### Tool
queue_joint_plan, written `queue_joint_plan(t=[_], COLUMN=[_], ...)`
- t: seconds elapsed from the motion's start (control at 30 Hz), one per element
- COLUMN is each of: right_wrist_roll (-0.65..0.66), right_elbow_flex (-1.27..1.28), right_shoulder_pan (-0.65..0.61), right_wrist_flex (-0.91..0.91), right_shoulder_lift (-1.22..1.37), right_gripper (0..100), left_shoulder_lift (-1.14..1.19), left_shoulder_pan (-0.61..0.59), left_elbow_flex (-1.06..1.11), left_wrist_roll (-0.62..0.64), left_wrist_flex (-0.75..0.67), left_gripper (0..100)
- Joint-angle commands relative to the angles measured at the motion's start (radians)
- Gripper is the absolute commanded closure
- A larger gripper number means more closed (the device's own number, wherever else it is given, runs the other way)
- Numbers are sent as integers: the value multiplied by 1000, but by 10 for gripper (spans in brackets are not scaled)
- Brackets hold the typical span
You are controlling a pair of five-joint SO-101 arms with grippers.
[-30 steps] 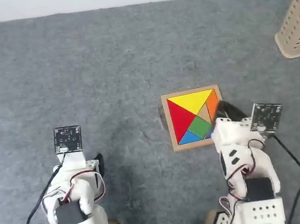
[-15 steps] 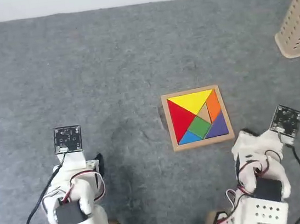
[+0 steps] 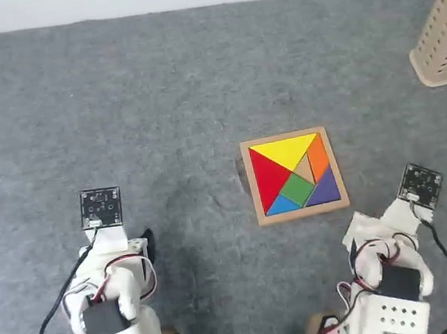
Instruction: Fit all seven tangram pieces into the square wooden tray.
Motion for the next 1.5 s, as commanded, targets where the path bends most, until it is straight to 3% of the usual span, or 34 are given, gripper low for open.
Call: queue_joint_plan(t=[0.0, 1.0, 1.27, 1.47], right_wrist_roll=[8, 12, 12, 12], right_elbow_flex=[21, 20, 20, 20], right_shoulder_pan=[10, -19, -140, -142], right_wrist_flex=[10, 71, 71, 70], right_shoulder_lift=[13, -42, -38, -38], right_gripper=[991, 991, 991, 991], left_shoulder_lift=[-17, -17, -17, -17], left_shoulder_pan=[-5, -5, -5, -5], left_elbow_flex=[-4, -4, -4, -4], left_wrist_roll=[8, 8, 8, 8], left_wrist_flex=[6, 6, 6, 6], left_gripper=[775, 775, 775, 775])
